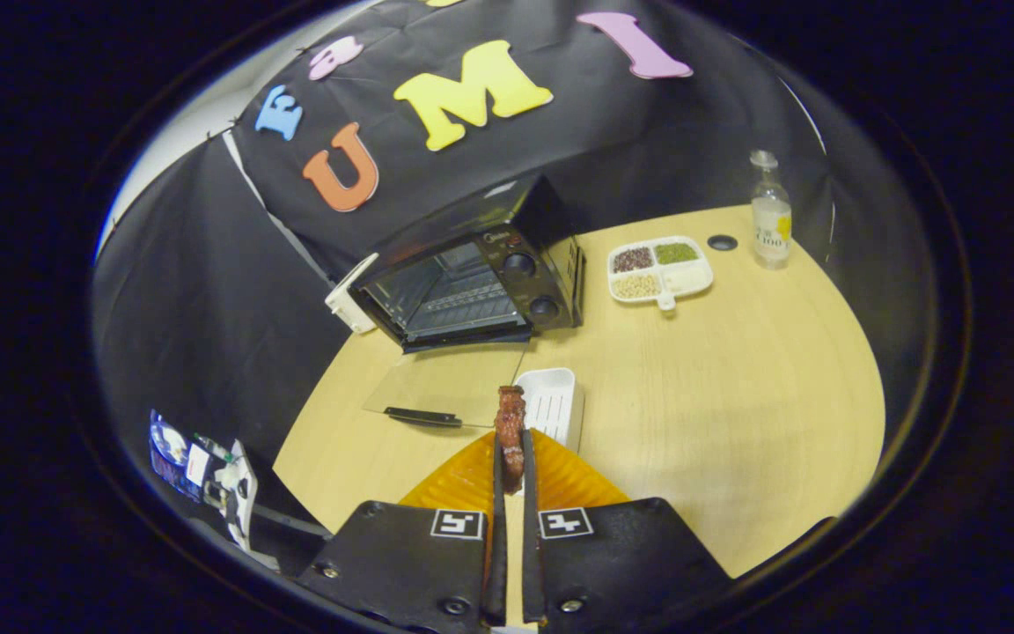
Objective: Open the toaster oven, put the food inside, and close the toaster oven door.
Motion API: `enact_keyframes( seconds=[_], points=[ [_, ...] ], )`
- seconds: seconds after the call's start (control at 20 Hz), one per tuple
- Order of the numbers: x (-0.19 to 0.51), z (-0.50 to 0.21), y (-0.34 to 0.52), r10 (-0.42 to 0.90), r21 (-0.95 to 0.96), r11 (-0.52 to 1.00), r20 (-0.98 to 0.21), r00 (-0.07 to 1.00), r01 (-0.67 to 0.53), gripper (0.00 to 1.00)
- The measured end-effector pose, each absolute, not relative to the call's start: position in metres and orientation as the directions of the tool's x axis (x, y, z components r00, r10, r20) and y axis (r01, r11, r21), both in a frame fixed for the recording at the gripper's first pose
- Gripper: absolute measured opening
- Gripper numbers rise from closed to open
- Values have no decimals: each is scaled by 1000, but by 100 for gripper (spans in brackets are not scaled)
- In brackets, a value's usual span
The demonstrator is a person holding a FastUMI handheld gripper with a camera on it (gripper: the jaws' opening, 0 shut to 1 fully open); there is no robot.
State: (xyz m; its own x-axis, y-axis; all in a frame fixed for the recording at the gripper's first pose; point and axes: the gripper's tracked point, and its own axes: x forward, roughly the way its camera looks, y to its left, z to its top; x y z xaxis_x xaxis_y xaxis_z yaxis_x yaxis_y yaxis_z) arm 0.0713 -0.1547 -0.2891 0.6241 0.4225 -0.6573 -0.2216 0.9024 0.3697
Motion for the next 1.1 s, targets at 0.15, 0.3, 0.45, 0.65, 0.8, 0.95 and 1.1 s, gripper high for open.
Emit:
enact_keyframes(
  seconds=[0.15, 0.3, 0.45, 0.65, 0.8, 0.95, 1.1],
  points=[
    [52, -265, -138, 422, 318, 906, -636, 646, -278, 10],
    [34, -242, -117, 428, 273, 903, -608, 669, -330, 10],
    [25, -219, -96, 419, 231, 907, -571, 706, -351, 10],
    [30, -200, -64, 389, 176, 920, -521, 760, -350, 10],
    [39, -201, -35, 384, 176, 923, -511, 769, -344, 10],
    [61, -217, -15, 339, 115, 937, -519, 784, -329, 10],
    [84, -244, 8, 305, 75, 946, -538, 786, -315, 10]
  ],
)
